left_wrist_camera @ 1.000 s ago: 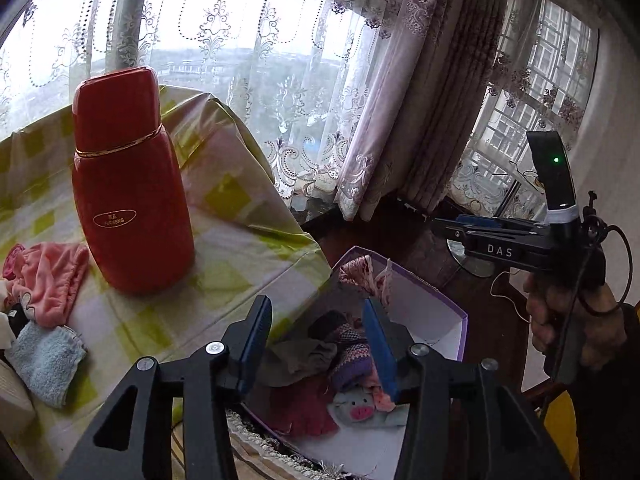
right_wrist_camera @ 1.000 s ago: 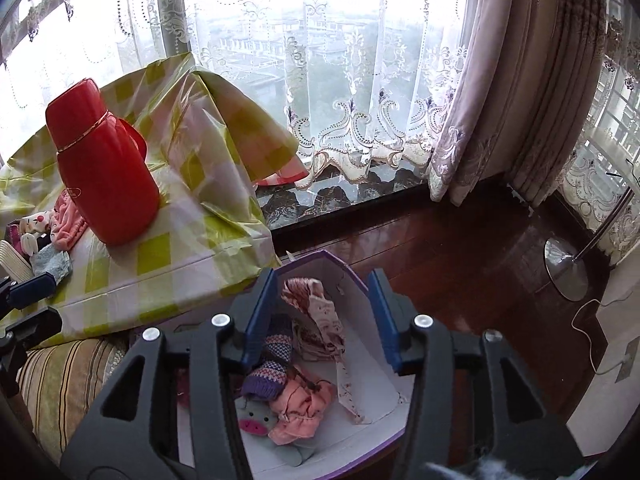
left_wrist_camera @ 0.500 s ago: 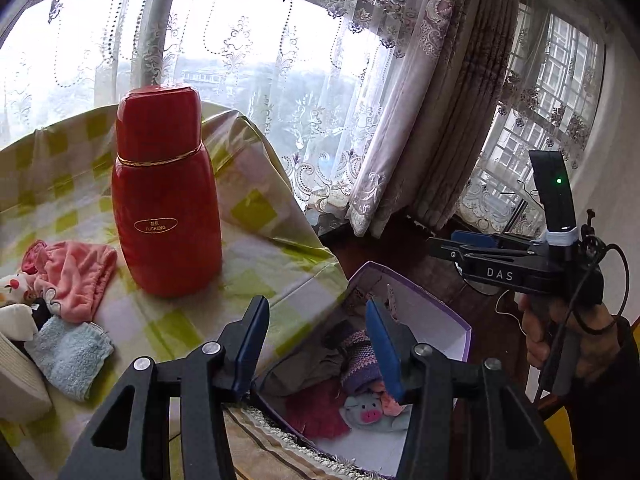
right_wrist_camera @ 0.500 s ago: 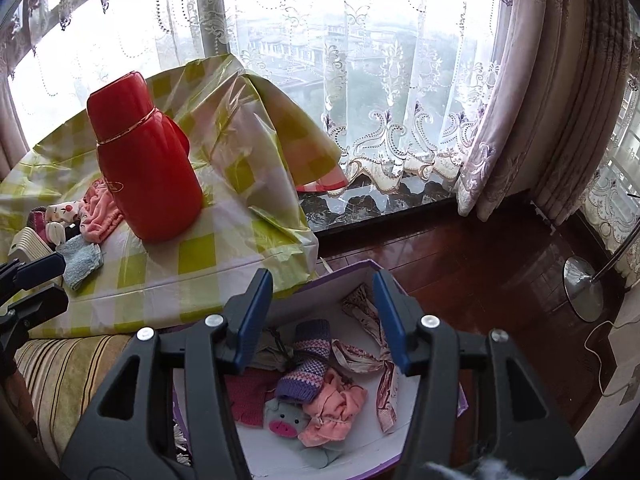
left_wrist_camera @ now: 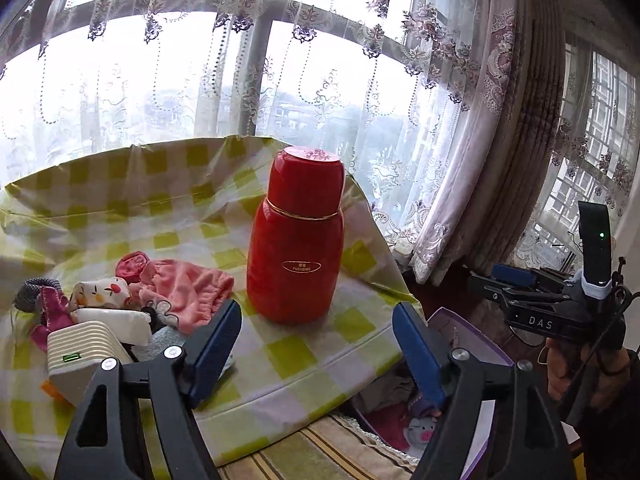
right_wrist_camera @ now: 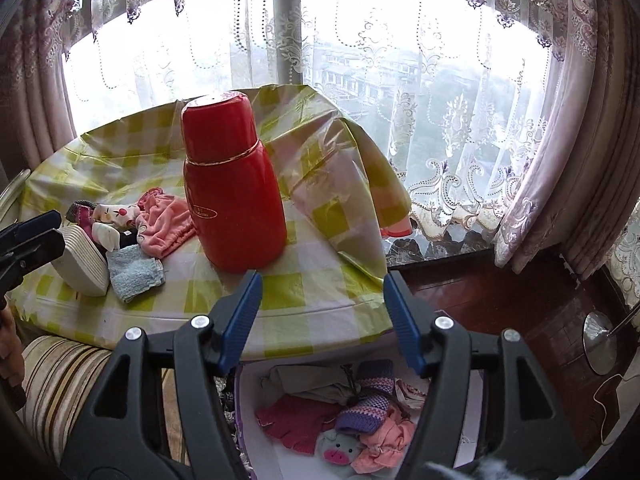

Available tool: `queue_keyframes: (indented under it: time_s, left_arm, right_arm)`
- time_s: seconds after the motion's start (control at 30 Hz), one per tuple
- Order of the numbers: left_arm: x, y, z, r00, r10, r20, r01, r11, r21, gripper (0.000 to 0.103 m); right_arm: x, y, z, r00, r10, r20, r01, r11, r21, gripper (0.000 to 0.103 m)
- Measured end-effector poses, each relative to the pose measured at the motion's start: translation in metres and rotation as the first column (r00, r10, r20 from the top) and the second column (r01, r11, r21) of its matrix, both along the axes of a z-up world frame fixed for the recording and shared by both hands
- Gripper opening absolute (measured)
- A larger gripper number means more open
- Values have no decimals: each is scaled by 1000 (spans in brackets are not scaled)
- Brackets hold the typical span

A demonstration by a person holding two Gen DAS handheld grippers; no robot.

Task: Organize soft objects
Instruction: 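Move both tools back toward the items on the checkered table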

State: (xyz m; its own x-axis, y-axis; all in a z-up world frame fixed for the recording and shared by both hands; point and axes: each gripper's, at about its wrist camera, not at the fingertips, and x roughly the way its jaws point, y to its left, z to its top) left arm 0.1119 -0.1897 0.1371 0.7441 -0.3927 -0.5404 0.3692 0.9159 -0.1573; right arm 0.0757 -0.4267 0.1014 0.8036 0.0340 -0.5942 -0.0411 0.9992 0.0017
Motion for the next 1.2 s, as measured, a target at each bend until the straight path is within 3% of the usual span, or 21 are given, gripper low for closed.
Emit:
queue_keyframes:
  time_s: [0.27,0.6,0.8,1.07,1.2]
  left_arm:
    - [-2,55,19,977,197,84,-205,973,104,89]
    - [-13,137,25,924,341,174,-356,932,69,89]
    - [-16,176,16,903,405,146,-418,906,73,89]
    - [-10,223,-4,862,505,47,-507,860,61,89]
    - [-3,239,-16,854,521,-5,-520,853,45,89]
  right_arm:
    - [5,52,13,998,40,46,-35,994,-100,83]
    - [19,106,6,984,174,27,-171,980,-100,87]
    - [29,136,2,973,230,34,-224,967,-121,87]
    - [53,171,-7,934,356,-34,-357,931,-76,87]
    - [68,188,-13,916,396,-61,-399,914,-75,87]
